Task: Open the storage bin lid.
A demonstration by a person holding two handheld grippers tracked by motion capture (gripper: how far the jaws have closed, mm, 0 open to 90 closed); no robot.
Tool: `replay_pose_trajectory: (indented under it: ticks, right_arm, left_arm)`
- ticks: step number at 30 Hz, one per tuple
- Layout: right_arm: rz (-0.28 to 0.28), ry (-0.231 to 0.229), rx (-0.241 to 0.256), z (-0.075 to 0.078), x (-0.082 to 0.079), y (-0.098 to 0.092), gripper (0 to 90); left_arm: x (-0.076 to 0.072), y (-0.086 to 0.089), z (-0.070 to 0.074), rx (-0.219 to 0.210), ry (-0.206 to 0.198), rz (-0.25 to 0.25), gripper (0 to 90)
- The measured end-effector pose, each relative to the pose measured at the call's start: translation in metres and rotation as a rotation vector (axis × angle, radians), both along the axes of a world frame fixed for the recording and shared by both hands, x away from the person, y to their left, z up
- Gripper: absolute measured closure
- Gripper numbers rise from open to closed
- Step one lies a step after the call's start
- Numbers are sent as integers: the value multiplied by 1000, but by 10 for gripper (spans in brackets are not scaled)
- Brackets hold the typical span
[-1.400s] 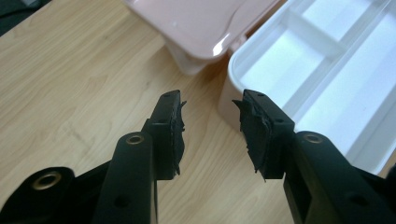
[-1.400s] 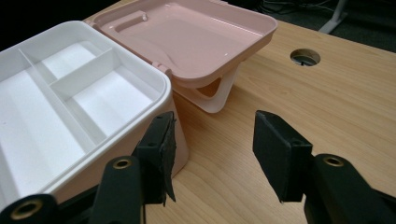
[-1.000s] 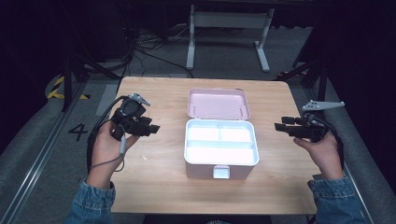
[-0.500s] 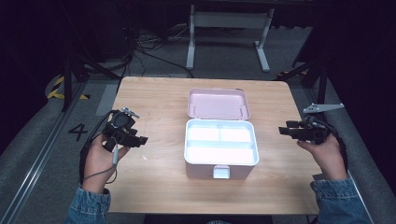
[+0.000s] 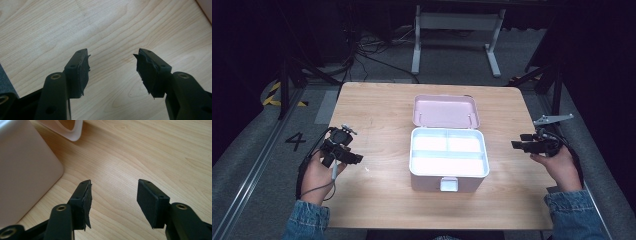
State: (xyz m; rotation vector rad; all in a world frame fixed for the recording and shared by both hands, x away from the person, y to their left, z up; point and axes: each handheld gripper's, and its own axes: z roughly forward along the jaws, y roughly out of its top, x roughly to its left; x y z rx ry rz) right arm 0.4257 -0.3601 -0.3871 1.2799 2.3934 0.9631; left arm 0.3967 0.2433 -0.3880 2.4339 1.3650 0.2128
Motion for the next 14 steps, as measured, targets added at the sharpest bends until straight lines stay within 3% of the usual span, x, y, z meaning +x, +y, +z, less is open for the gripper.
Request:
replay_pose_trajectory:
  ticks: [2, 5, 6, 14]
  right_arm:
    - [-5, 13, -4, -4, 1, -1, 455]
    - [-8, 11, -11, -11, 3, -5, 448]
    - [-13, 11, -9, -12, 3, -6, 437]
    - [-5, 0, 19, -15, 2, -8, 434]
  left_arm:
    - [2, 1, -5, -18, 5, 6, 435]
    - [5, 4, -10, -11, -11, -8, 432]
    - [5, 4, -11, -35, -7, -2, 425]
    - [5, 0, -8, -76, -19, -21, 403]
